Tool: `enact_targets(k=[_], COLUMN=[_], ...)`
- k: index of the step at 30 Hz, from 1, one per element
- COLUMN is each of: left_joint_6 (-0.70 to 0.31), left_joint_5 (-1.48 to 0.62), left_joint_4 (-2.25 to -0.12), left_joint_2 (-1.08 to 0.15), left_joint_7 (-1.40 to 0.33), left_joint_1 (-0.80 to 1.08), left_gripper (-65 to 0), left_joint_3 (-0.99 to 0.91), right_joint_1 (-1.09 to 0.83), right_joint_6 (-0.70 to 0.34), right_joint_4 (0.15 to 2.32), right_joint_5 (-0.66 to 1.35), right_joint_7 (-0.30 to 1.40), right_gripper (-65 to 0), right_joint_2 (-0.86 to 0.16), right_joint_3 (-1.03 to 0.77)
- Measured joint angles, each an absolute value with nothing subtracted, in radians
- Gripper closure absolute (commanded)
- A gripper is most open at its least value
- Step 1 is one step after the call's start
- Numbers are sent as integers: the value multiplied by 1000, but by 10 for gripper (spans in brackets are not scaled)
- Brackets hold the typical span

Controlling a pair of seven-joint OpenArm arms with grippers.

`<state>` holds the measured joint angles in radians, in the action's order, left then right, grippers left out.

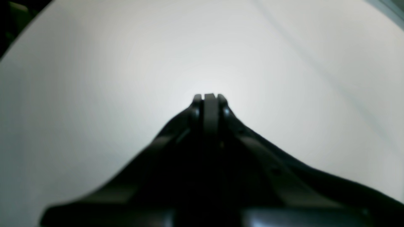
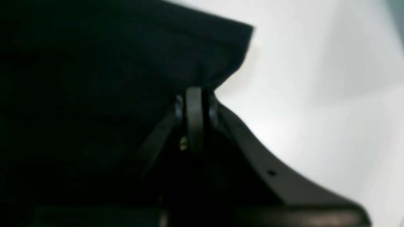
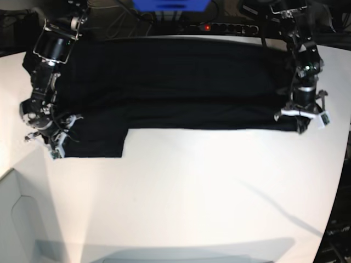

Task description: Fold the T-shirt properly

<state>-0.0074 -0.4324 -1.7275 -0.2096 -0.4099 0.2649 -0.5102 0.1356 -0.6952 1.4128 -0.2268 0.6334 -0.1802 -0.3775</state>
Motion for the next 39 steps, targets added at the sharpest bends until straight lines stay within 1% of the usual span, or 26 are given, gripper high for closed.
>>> enact_targets(k=[4, 6, 9, 14, 17, 20, 25, 28, 39], left_joint_6=[-4, -4, -5, -4, -4, -4, -4, -4, -4], left_joint_5=[-435, -435, -435, -435, -435, -435, -435, -435, -435], left_joint_4=[-1775, -1785, -1797, -1805, -1807, -1806, -1806, -1806, -1805], left_joint_2=[-213, -212, -212, -202, -202, -202, -201, -202, -202], left_joint_7=[-400, -404, -403, -408, -407, -401, -405, -404, -404], left_joint_1=[268, 271, 295, 329, 329, 351, 368, 377, 416], left_gripper=[0, 0, 0, 0, 0, 0, 0, 0, 0], left_joint_3=[-549, -548, -548, -548, -548, -548, -542, -544, -541], right_joint_1=[113, 69, -15, -97, -157, -176, -217, -247, -421], right_joint_6=[-695, -696, -695, -695, -695, -696, -696, -696, -696], right_joint_4=[1632, 1732, 1845, 2012, 2020, 2018, 2021, 2021, 2023], right_joint_5=[-206, -206, -223, -211, -202, -214, -202, -209, -207], right_joint_7=[633, 639, 689, 668, 664, 670, 660, 662, 662], right_gripper=[0, 0, 0, 0, 0, 0, 0, 0, 0], right_joint_2=[-175, -167, -127, -87, -74, -68, -42, -5, 79], right_joint_3=[-377, -375, -378, -379, -393, -483, -584, -646, -677])
